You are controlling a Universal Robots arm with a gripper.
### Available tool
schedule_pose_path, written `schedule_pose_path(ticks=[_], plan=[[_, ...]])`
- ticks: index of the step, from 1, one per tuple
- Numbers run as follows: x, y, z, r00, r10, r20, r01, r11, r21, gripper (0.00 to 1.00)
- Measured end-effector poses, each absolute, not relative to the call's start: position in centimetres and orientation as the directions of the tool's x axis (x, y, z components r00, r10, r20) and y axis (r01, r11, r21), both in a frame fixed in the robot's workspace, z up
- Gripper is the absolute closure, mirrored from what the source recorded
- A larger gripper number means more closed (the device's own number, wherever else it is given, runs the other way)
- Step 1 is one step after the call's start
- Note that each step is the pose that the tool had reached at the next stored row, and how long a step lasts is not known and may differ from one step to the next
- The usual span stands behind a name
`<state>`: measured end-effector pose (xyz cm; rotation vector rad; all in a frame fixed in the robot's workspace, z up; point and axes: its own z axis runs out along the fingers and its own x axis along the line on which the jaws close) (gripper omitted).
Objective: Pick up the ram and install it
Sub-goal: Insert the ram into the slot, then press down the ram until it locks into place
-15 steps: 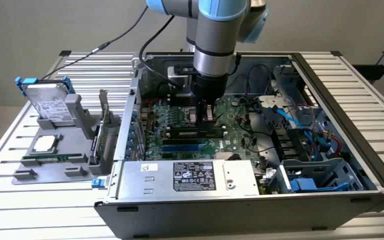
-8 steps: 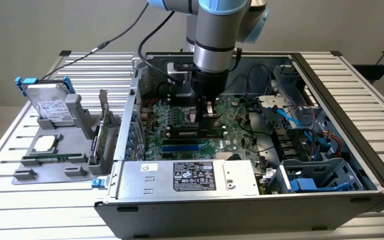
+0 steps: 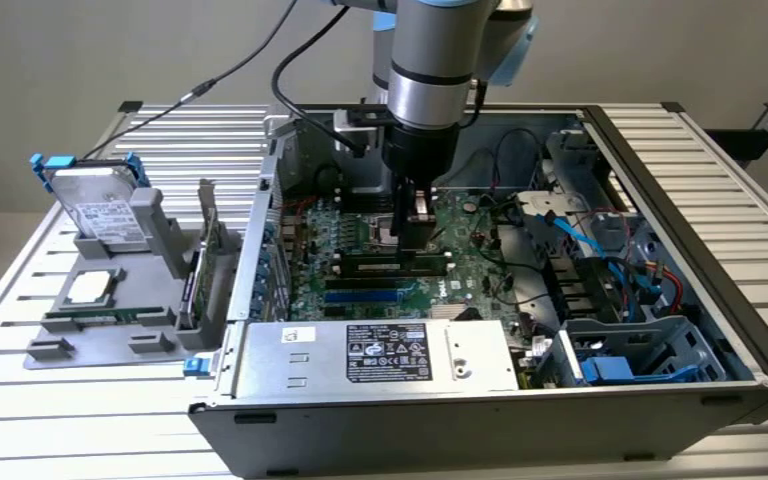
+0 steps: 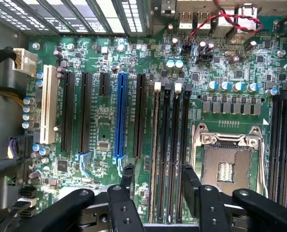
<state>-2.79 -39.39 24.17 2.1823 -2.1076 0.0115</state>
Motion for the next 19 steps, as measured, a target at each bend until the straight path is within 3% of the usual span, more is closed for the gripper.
schedule_pose_path(ticks=[2, 5, 6, 8, 11, 19], plan=[[-2.78, -39.39, 24.17, 0.038, -0.996, 0.080, -0.997, -0.032, 0.072, 0.51], [-2.79, -39.39, 24.18, 0.038, -0.996, 0.080, -0.997, -0.032, 0.072, 0.69], [-2.79, -39.39, 24.18, 0.038, -0.996, 0.080, -0.997, -0.032, 0.072, 0.69], [-2.78, -39.39, 24.18, 0.038, -0.996, 0.080, -0.997, -0.032, 0.072, 0.82], [-2.78, -39.39, 24.18, 0.038, -0.996, 0.080, -0.997, -0.032, 0.072, 0.90], [-2.78, -39.39, 24.18, 0.038, -0.996, 0.080, -0.997, -0.032, 0.072, 0.90]])
